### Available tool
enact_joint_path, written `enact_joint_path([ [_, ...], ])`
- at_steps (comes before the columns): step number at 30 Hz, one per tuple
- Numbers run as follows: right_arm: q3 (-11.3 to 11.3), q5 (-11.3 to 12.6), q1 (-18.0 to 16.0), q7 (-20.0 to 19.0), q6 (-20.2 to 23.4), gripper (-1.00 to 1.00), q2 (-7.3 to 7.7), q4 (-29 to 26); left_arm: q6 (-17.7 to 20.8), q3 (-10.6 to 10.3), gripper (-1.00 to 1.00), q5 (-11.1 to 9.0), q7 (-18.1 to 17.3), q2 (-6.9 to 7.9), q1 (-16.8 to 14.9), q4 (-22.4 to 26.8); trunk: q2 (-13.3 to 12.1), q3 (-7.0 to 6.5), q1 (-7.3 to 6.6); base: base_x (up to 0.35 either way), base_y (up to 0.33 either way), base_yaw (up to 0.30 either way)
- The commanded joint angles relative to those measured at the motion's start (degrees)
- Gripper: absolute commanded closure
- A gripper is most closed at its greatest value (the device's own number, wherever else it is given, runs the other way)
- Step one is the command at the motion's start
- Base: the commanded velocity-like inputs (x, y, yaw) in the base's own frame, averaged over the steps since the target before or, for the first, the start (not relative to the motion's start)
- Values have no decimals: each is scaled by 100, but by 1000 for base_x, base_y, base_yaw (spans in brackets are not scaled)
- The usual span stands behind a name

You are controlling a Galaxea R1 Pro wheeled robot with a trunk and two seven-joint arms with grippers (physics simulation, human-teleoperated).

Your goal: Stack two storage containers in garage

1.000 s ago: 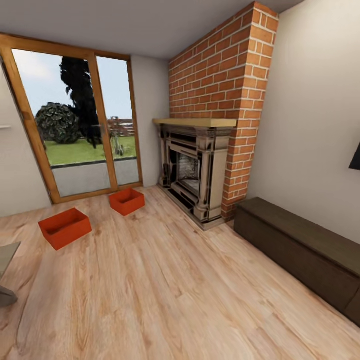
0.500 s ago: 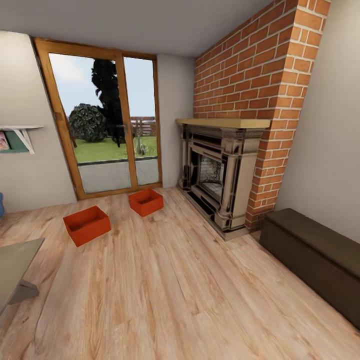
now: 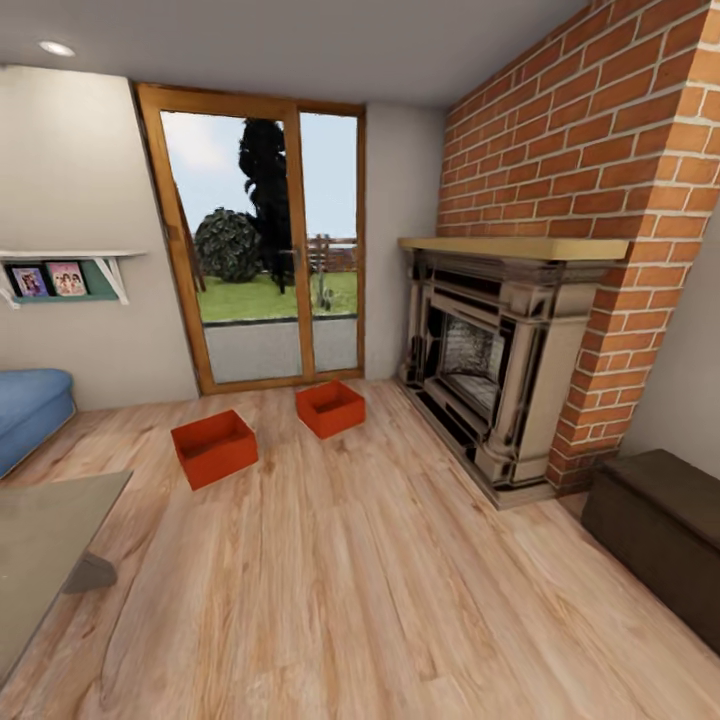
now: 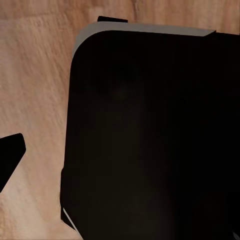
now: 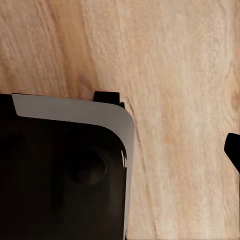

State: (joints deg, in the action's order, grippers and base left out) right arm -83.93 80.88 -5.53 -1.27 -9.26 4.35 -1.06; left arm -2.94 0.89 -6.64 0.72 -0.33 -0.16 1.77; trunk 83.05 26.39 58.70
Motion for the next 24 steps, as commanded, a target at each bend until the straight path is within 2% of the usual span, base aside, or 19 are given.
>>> enact_joint_path([
  [1, -36, 60, -1, -13, -15, -100, 4, -8, -13, 4, -100, -48, 8, -2, -2, 0, 2, 5, 3, 322, 0, 270],
  [24, -36, 51, -1, -13, -15, -100, 4, -8, -13, 7, -100, -48, 8, 2, -2, 0, 2, 5, 3, 322, 0, 270],
])
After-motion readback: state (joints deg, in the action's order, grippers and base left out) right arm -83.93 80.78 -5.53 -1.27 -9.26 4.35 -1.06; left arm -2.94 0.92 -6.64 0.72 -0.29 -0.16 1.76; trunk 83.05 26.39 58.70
